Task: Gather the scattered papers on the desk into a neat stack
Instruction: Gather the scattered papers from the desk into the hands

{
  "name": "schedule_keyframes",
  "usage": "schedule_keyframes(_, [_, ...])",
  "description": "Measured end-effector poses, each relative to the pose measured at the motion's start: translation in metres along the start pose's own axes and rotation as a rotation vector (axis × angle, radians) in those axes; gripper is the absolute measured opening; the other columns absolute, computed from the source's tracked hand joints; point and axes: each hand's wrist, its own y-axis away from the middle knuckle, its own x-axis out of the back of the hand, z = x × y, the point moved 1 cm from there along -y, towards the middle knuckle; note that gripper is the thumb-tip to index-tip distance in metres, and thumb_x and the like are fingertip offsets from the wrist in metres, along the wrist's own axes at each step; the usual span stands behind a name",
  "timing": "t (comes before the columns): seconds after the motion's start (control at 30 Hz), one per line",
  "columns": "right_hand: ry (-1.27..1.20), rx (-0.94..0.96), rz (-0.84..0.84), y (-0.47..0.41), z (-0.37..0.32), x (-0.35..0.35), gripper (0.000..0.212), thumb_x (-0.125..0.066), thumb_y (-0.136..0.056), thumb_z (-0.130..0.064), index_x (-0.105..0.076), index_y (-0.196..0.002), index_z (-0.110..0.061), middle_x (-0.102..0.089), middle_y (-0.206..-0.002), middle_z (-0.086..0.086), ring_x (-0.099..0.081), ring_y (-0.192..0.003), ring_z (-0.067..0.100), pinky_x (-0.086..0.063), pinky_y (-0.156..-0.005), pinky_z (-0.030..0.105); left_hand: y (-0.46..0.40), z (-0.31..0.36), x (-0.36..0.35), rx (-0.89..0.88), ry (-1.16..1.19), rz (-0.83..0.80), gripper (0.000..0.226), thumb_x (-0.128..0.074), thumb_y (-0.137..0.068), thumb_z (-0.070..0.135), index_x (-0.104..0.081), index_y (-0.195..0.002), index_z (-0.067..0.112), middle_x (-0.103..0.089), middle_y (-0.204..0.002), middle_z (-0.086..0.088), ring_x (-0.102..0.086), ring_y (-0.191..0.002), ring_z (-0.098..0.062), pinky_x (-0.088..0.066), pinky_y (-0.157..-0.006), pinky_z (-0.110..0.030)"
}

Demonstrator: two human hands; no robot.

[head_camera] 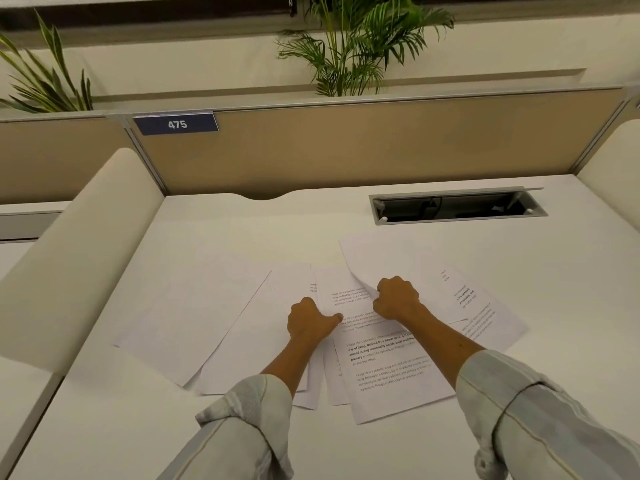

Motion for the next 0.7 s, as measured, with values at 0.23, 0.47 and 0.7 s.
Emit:
schedule_keyframes(0.23, [-0.131, 0.03, -0.017, -0.009, 0.022, 0.004, 0.019, -0.058, -0.089, -0.023, -0.059, -0.097, -0.006, -0.063, -0.097, 0.013, -0.058, -0.083, 0.027, -0.044, -0.067, 0.03, -0.007, 0.021, -0.005, 0.215, 0.256, -0.125, 0.069, -0.092, -0.057, 0.031, -0.053, -0.108, 0.006, -0.066, -0.115, -0.012, -0.066, -0.104, -0.03, -0.058, -0.085, -0.037])
schedule_keyframes(0.47, [-0.191, 0.04, 0.017, -0.011, 0.038, -0.003, 0.022, -0.058, -0.09, -0.028, -0.05, -0.076, -0.013, -0.051, -0.077, 0.003, -0.049, -0.078, 0.024, -0.037, -0.058, 0.025, -0.003, 0.025, -0.013, 0.254, 0.255, -0.117, 0.06, -0.083, -0.07, 0.021, -0.054, -0.118, 0.004, -0.063, -0.122, -0.013, -0.061, -0.114, -0.033, -0.053, -0.091, -0.037])
schedule_keyframes(0.7, [-0.275, 0.114, -0.029, -0.007, 0.032, 0.005, 0.04, -0.058, -0.091, -0.023, -0.033, -0.06, -0.019, -0.039, -0.065, -0.003, -0.045, -0.064, 0.02, -0.028, -0.048, 0.023, 0.007, 0.016, -0.019, 0.12, 0.51, -0.183, 0.031, -0.054, -0.087, 0.004, -0.057, -0.118, 0.003, -0.063, -0.123, -0.017, -0.063, -0.107, -0.034, -0.055, -0.094, -0.047])
